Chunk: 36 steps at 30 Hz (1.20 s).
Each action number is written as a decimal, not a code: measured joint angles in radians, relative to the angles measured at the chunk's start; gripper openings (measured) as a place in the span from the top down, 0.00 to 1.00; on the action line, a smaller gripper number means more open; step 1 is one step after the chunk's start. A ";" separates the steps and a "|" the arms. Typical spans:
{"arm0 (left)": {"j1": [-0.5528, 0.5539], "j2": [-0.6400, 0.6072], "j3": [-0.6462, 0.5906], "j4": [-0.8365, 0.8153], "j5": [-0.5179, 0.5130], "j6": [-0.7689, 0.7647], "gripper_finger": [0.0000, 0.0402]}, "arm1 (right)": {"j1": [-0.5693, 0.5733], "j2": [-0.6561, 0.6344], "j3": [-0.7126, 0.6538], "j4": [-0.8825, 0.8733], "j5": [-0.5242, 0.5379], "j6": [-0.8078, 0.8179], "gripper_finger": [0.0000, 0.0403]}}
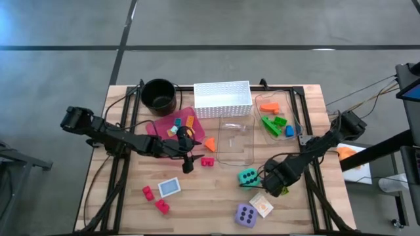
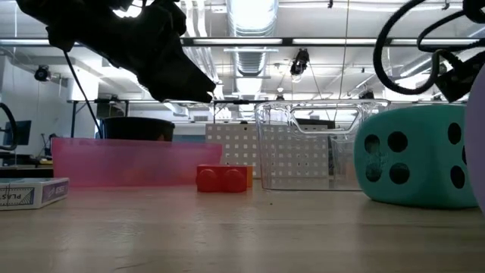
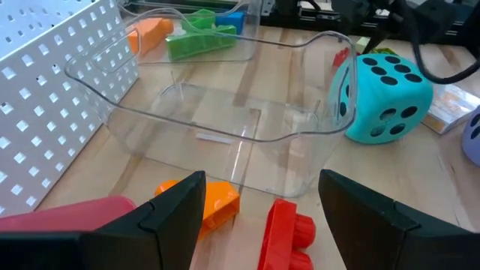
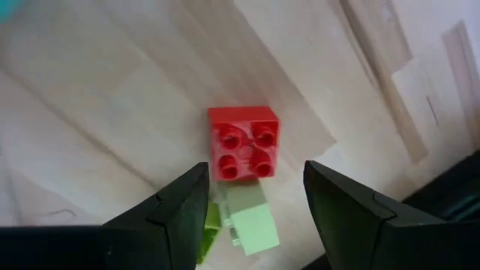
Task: Pick & Place Toys
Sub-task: Put the small red game piece into the red bin
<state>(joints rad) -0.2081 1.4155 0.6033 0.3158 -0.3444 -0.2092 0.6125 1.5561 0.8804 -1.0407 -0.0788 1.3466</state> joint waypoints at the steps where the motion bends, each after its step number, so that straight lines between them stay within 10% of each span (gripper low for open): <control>1: 0.000 0.000 0.000 0.001 0.000 0.000 0.34 | 0.000 -0.001 0.002 0.003 0.004 -0.010 0.46; 36: 0.000 0.000 0.000 0.002 0.000 0.001 0.34 | -0.001 -0.023 -0.054 0.110 0.031 -0.023 0.46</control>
<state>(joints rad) -0.2085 1.4155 0.6037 0.3174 -0.3439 -0.2085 0.6111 1.5330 0.8264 -0.9309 -0.0480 1.3240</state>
